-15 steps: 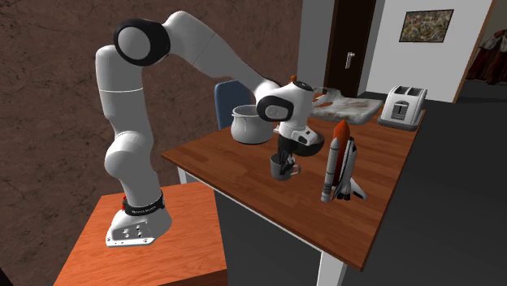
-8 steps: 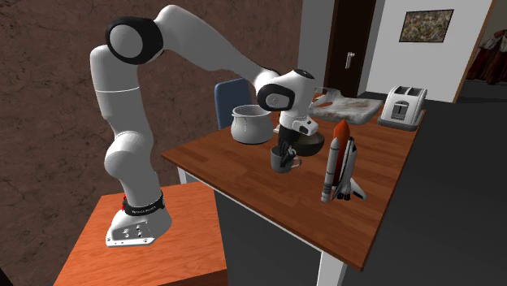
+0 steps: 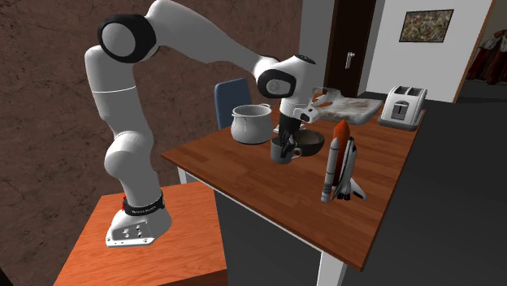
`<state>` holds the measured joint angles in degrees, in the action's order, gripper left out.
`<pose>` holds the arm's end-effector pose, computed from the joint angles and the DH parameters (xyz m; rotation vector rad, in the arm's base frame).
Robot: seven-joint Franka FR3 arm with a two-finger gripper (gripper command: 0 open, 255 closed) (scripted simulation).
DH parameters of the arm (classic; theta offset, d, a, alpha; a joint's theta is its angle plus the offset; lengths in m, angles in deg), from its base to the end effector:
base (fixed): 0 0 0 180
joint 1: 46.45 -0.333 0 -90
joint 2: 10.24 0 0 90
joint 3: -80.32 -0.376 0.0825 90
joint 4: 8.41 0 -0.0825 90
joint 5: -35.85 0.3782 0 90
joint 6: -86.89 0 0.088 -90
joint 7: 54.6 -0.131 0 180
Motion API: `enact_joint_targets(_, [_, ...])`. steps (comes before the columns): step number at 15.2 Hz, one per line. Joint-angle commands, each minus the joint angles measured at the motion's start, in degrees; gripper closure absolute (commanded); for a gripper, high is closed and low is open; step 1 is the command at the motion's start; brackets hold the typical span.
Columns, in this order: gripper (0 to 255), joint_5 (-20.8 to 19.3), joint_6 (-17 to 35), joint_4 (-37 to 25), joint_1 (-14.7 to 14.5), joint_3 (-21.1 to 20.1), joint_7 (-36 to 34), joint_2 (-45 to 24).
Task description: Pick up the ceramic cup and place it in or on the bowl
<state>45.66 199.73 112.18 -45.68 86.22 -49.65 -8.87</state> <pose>0.5155 -0.0457 0.4594 -2.9674 0.1563 0.1414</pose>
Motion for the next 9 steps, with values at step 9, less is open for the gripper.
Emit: enact_joint_targets(9, [255, -0.7, -7.5, -5.5, 0.0, 0.0, -1.4, 2.2])
